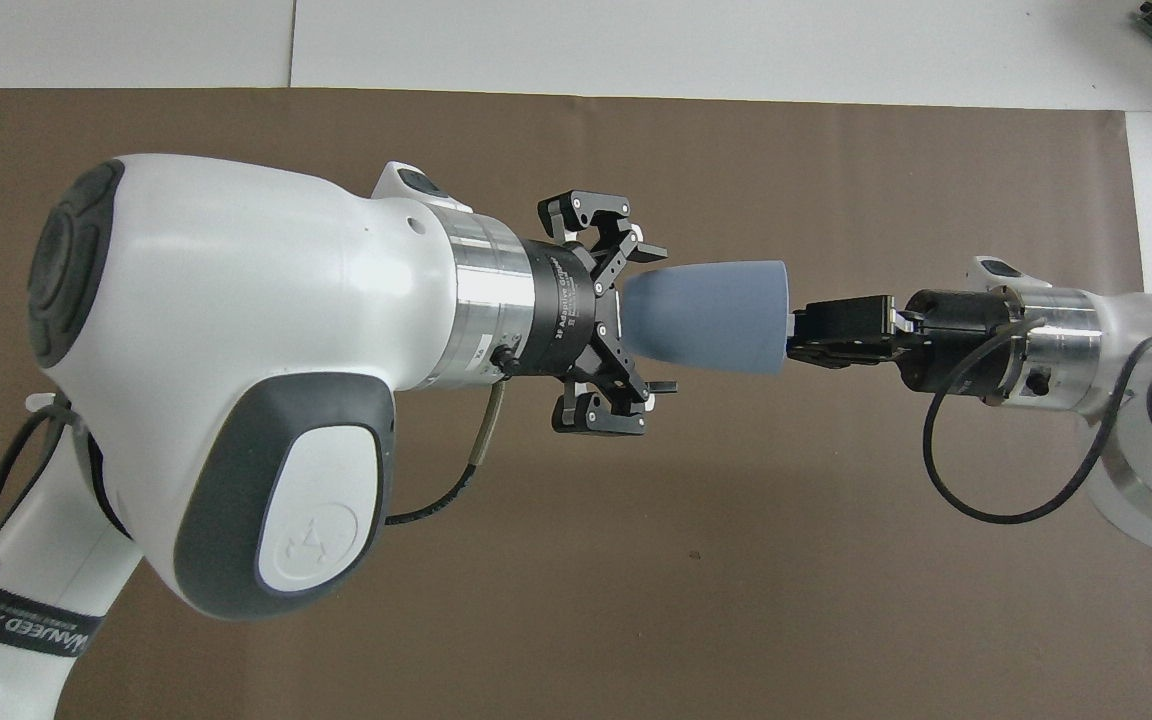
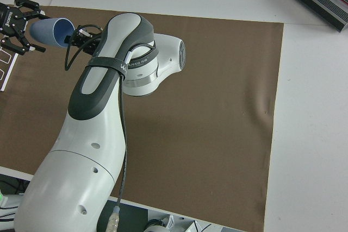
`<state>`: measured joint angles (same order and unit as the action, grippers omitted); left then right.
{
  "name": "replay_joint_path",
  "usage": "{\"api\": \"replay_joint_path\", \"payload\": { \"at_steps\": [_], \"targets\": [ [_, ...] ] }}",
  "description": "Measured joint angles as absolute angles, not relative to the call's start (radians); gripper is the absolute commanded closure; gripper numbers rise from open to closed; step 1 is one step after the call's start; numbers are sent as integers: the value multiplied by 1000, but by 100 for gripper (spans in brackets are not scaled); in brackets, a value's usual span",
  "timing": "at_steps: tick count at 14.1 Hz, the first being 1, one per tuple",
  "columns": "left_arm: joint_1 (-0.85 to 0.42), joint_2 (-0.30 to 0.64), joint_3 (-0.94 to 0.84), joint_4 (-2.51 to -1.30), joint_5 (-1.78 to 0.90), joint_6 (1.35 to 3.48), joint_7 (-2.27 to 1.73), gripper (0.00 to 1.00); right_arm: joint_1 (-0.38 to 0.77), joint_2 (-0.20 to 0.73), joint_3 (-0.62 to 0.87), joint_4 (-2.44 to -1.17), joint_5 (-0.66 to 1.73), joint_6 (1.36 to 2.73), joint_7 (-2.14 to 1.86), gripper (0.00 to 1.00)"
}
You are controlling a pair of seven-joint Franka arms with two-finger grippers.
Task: Hang cup on cup holder
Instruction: 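Close the left gripper around the cup held by the right gripper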
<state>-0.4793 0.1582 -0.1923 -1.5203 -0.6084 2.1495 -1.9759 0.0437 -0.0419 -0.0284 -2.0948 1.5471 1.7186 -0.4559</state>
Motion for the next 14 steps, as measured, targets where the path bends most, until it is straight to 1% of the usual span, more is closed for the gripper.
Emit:
{"api": "replay_joint_path", "payload": {
  "at_steps": [4,5,6,7,8,13,14],
  "targets": [
    [-489,158,-191,-1513,-605,2151,-1976,0,44,-44,-28,-2096,1550,1718,-456,100],
    [-489,158,-191,-1512,-605,2151,-1976,22,44,-45,-28,-2096,1550,1718,-456,100],
    [-489,158,-191,-1511,-605,2151,-1976,52,44,-45,-28,-2096,1550,1718,-456,100],
    [-489,158,-189,-1508,-605,2156,-1976,77,44,-45,-29,-2097,1550,1717,-457,100],
    [-489,158,-185,-1506,-605,2160,-1976,99,44,-46,-29,-2099,1550,1717,-458,100],
    [-490,156,-186,-1503,-600,2160,-1973,100,44,-51,-30,-2099,1551,1717,-458,100],
    [-490,155,-186,-1503,-596,2160,-1973,100,44,-51,-30,-2099,1551,1717,-458,96]
  ]
}}
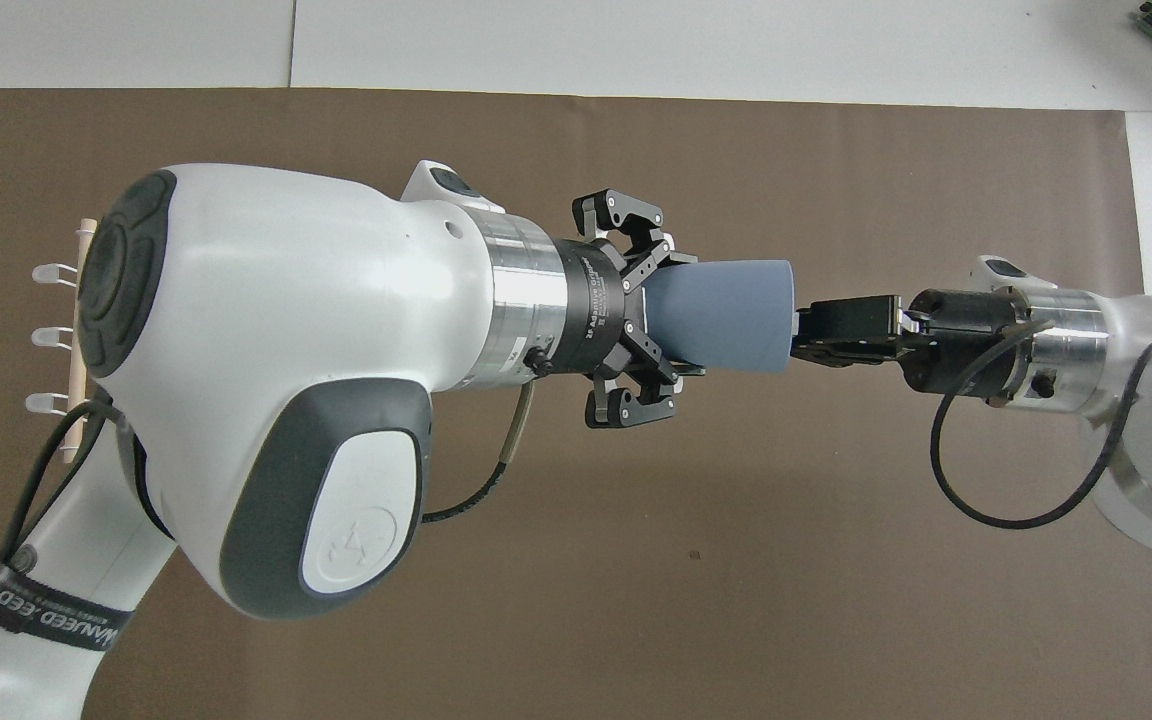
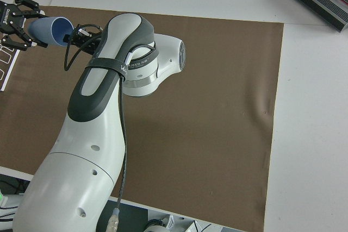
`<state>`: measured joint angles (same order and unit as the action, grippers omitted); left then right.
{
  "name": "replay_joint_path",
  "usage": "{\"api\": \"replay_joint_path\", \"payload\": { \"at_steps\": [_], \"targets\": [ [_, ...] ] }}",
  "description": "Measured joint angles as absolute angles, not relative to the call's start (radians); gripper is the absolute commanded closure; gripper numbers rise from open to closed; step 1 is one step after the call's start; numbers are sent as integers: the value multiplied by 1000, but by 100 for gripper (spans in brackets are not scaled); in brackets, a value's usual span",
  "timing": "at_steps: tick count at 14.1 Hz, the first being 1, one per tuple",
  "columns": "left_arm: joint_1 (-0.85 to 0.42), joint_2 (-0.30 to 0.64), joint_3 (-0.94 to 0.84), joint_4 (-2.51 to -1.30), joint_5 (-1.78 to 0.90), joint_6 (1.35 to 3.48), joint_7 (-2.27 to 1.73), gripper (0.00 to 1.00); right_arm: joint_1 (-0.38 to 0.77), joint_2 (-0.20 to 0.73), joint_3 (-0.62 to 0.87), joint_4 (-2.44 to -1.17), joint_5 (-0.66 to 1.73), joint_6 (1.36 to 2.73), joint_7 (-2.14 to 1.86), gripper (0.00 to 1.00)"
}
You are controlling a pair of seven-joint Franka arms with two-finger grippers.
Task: Hang cup on cup holder
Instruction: 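Close the left gripper around the cup held by the right gripper, then carry the cup with the left gripper while the right gripper withdraws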
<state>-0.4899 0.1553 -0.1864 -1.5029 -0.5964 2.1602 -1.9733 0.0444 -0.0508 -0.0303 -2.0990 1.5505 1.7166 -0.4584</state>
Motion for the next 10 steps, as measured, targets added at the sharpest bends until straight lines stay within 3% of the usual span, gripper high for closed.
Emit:
{"api": "replay_joint_path", "payload": {
  "at_steps": [4,8,10],
  "targets": [
    [-491,153,-189,-1502,-584,2155,-1965,100,45,-51,-30,-2099,1551,1719,-458,63],
    [-493,141,-192,-1502,-536,2129,-1943,100,45,-51,-32,-2100,1551,1728,-458,58],
    [-492,139,-189,-1502,-529,2122,-1933,100,45,-51,-33,-2100,1551,1730,-458,49]
  ]
}}
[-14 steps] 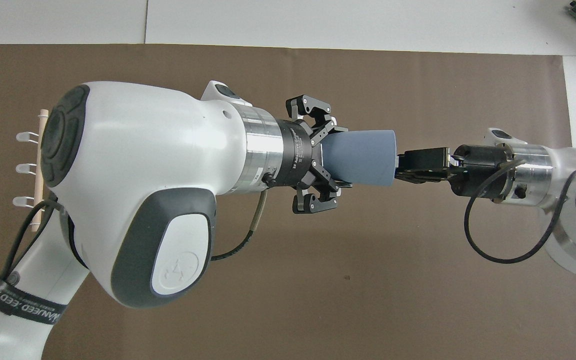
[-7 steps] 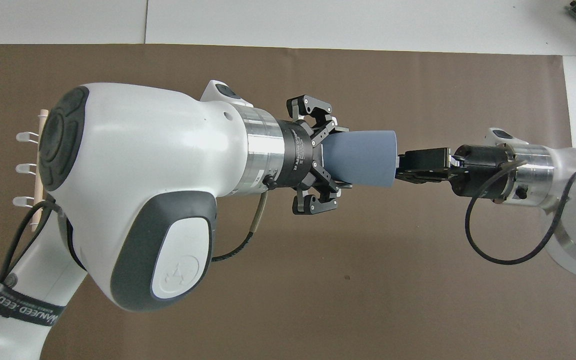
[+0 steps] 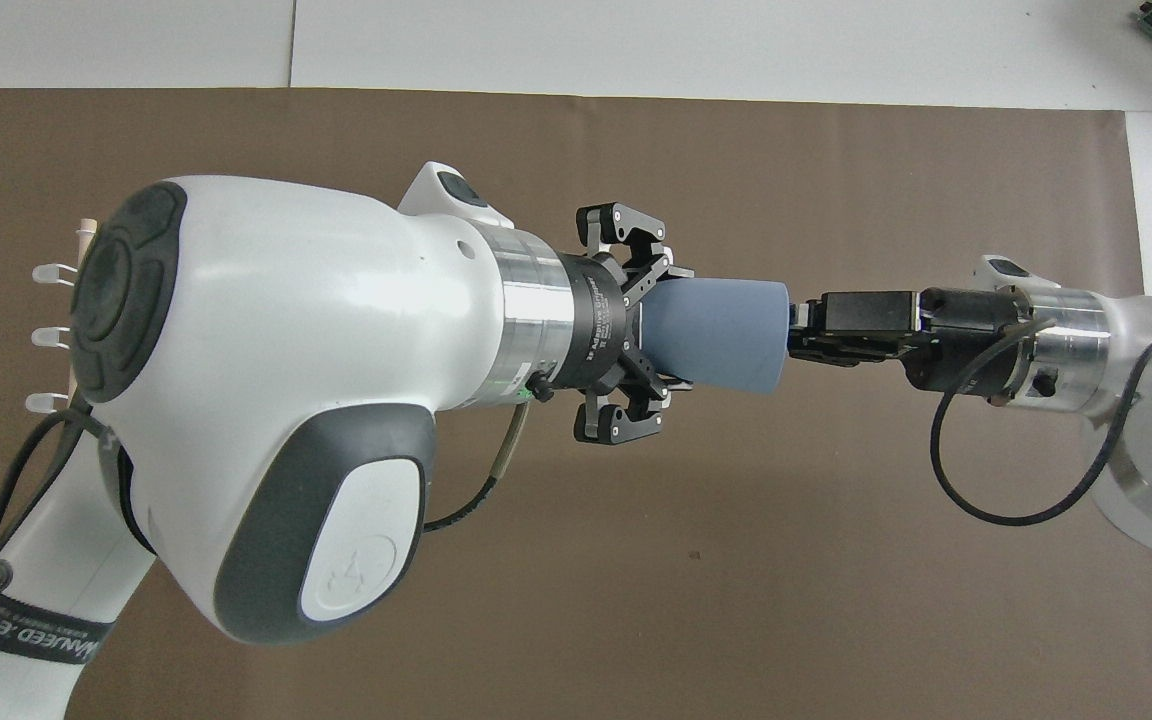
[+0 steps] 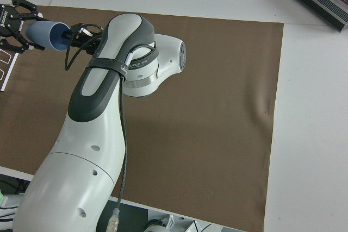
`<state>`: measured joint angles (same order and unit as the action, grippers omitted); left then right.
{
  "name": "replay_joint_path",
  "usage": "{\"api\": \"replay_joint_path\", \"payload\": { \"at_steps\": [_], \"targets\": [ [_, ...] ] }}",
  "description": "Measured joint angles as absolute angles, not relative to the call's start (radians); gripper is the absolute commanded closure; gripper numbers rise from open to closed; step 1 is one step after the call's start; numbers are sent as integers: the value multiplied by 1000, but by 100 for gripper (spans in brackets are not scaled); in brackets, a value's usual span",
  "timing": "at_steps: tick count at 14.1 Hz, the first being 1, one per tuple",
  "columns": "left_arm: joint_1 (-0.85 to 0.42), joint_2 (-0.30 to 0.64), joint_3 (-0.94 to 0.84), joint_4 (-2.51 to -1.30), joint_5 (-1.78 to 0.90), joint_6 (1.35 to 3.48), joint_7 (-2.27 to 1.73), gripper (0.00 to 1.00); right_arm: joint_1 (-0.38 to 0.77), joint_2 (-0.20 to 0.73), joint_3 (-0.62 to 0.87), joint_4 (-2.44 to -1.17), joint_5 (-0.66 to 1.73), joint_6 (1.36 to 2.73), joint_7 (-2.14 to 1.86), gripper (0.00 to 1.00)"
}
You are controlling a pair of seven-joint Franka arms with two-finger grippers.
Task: Hang cup on cup holder
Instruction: 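Carry the cup with the left gripper while the right gripper withdraws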
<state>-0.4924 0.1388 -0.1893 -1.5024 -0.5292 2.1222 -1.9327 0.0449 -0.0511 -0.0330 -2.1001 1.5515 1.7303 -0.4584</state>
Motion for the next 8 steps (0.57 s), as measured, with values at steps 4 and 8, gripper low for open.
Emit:
{"api": "replay_joint_path", "payload": {
  "at_steps": [4,8],
  "targets": [
    [-490,136,-177,-1503,-468,2082,-1867,100,24,-51,-38,-2101,1520,1732,-458,0],
    [-482,123,-172,-1527,-334,2053,-1807,100,-35,-50,-45,-2046,1253,1744,-417,0]
  ]
}}
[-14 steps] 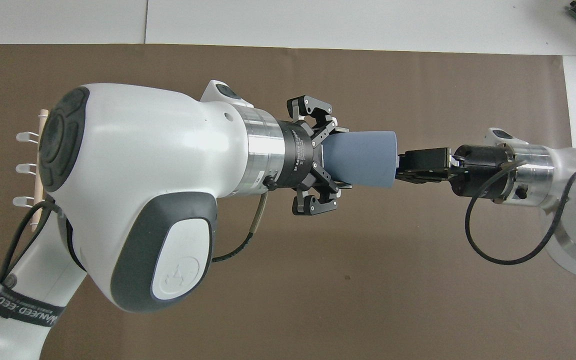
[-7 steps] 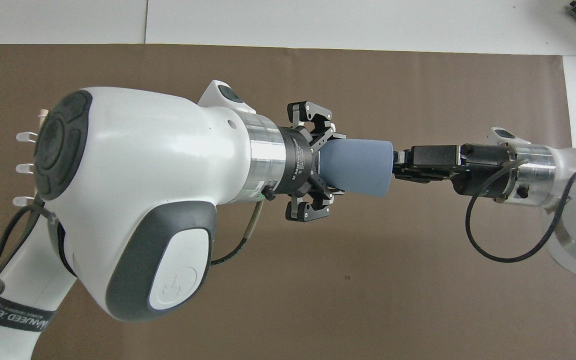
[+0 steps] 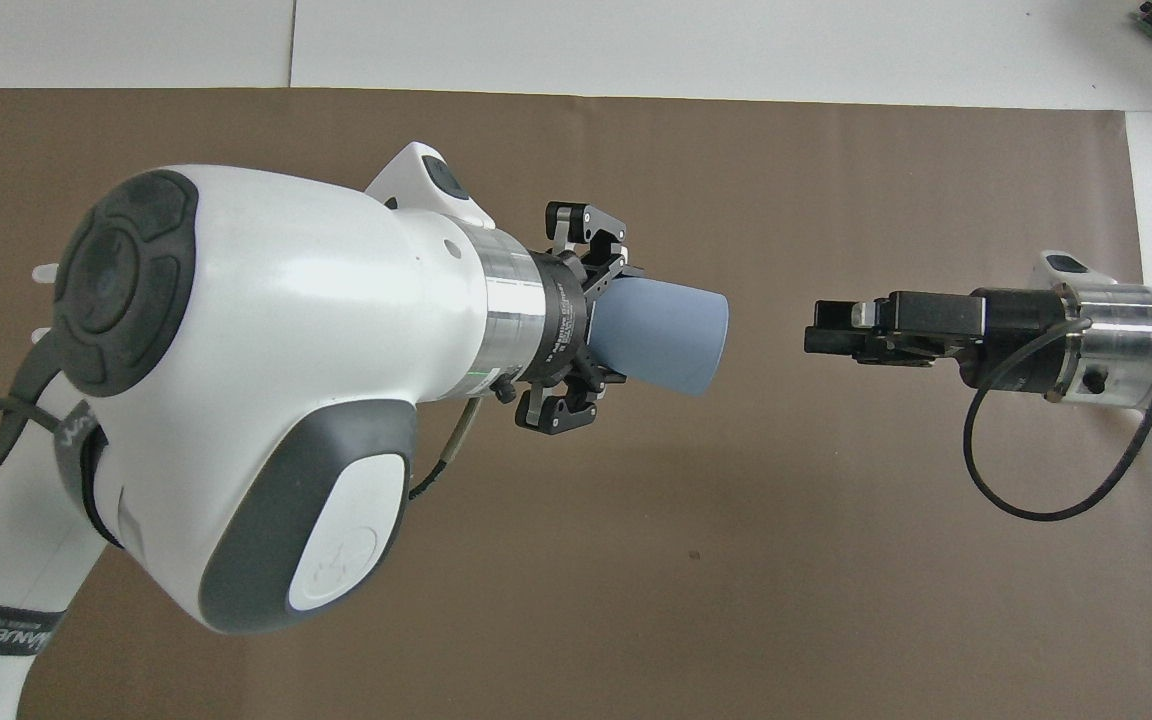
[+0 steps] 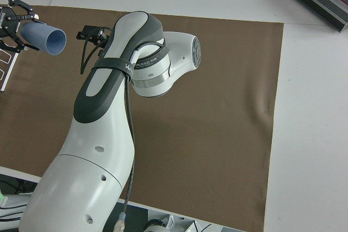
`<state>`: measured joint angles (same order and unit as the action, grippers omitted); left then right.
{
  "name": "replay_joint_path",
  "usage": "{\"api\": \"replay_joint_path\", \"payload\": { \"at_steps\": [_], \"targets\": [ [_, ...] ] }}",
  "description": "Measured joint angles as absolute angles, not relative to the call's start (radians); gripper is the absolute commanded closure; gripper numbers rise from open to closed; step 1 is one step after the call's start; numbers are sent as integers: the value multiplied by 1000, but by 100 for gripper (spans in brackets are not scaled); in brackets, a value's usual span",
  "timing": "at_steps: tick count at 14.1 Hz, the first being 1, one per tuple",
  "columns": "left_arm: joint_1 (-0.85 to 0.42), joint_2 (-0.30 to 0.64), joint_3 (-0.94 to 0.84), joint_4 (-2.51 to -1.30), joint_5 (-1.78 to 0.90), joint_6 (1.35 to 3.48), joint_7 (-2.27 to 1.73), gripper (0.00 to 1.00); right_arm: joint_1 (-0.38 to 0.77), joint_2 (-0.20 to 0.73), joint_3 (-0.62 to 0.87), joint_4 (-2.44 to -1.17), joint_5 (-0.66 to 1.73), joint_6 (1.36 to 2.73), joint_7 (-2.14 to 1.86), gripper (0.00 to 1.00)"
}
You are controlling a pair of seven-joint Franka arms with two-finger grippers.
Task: Hang cup on cup holder
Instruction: 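Carry the cup with the left gripper while the right gripper withdraws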
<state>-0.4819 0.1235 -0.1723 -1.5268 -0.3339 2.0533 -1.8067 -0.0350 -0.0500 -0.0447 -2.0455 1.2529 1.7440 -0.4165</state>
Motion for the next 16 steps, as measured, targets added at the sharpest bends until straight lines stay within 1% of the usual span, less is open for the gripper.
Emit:
{"api": "replay_joint_path", "payload": {
  "at_steps": [3,7,9,11,14,16],
  "targets": [
    [-470,94,-168,-1589,-214,2042,-1739,100,-45,-45,-45,-1942,975,1770,-271,0],
    [-447,55,-166,-1648,-41,1985,-1679,100,-41,-3,-41,-1817,610,1803,-148,0],
    [-431,35,-165,-1689,43,1979,-1655,100,-31,18,-39,-1792,410,1860,-122,0],
    [-409,21,-165,-1719,127,1976,-1648,100,-23,30,-35,-1784,247,1888,-112,0],
    [-377,10,-164,-1736,246,1971,-1641,100,-15,32,-33,-1759,120,1881,-104,0],
    [-364,7,-163,-1740,324,1962,-1641,100,-14,30,-33,-1708,79,1818,-60,0]
  ]
}}
